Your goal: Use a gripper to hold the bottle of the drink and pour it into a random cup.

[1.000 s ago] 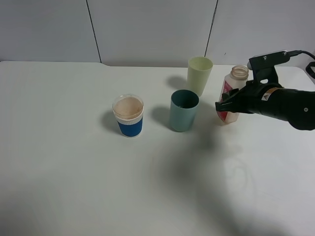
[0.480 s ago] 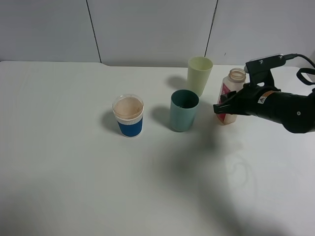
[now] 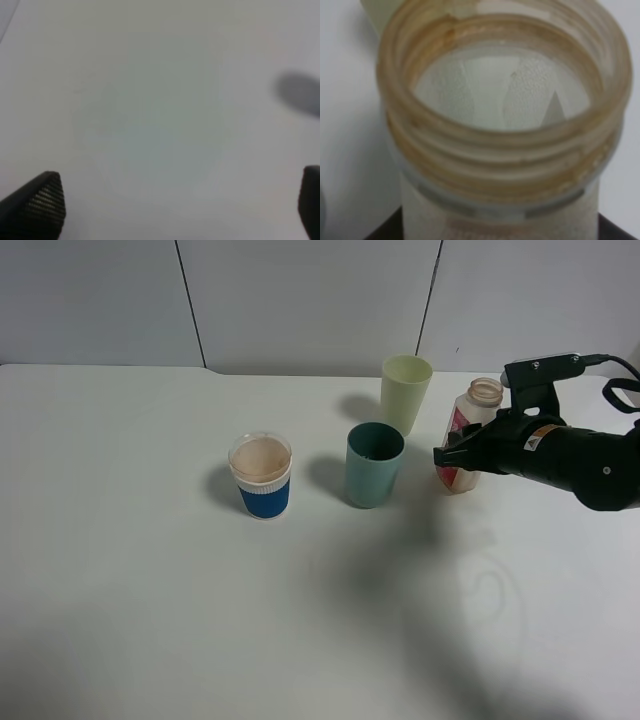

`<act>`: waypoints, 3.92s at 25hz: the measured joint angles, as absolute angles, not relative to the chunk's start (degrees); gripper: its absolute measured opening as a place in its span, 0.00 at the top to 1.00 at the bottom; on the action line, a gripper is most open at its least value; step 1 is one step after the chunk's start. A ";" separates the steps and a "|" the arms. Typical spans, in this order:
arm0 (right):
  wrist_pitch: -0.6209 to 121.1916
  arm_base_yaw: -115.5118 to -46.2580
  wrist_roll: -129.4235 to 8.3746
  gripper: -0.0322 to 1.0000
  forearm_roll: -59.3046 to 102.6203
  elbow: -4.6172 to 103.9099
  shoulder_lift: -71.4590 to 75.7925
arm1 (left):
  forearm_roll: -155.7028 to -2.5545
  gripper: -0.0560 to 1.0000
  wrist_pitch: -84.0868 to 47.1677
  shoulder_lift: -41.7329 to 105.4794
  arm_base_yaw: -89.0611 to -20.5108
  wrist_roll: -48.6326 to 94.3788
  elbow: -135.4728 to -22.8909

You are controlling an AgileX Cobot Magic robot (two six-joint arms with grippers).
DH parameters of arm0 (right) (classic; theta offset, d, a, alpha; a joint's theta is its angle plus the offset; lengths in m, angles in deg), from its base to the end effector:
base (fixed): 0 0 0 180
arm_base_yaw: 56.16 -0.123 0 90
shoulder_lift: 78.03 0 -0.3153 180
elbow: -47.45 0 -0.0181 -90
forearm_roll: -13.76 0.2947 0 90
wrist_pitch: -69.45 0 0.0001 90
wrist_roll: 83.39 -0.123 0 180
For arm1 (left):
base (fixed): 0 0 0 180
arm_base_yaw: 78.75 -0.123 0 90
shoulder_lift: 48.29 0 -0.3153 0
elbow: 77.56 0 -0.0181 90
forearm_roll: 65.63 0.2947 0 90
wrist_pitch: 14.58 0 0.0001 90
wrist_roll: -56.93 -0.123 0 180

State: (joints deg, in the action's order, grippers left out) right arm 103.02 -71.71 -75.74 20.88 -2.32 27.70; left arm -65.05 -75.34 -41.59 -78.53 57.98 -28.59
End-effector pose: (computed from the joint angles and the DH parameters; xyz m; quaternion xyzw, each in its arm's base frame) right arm 0.3183 0.0798 0.1005 -0.1148 0.8673 0.0285 0.4836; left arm 0.0301 0.0010 0.2861 -0.0064 0.8500 -0.0008 0.5268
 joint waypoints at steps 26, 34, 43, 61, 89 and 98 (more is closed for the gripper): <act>99.64 -71.71 -75.09 0.59 21.31 -2.32 27.54 | -65.05 0.07 -75.34 -41.59 -78.53 57.98 -28.59; 97.90 -71.71 -74.63 0.06 21.33 -2.32 27.76 | -65.05 0.07 -75.34 -41.59 -78.53 57.98 -28.59; 98.04 -71.71 -74.58 0.01 21.50 -2.32 27.76 | -65.05 0.07 -75.34 -41.59 -78.53 57.98 -28.59; 85.95 -71.71 -73.00 0.01 23.33 -2.46 4.81 | -65.05 0.07 -75.34 -41.59 -78.53 57.98 -28.59; 37.95 -71.71 -91.19 0.01 -7.29 15.77 -36.54 | -65.05 0.07 -75.34 -41.59 -78.53 57.98 -28.59; 24.34 -58.02 -92.10 0.01 -9.44 15.82 -46.83 | -65.05 0.07 -75.34 -41.59 -78.53 57.98 -28.59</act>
State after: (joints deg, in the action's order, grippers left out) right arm 24.34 -58.02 -92.10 -9.44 15.82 -46.83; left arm -65.05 -75.34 -41.59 -78.53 57.98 -28.59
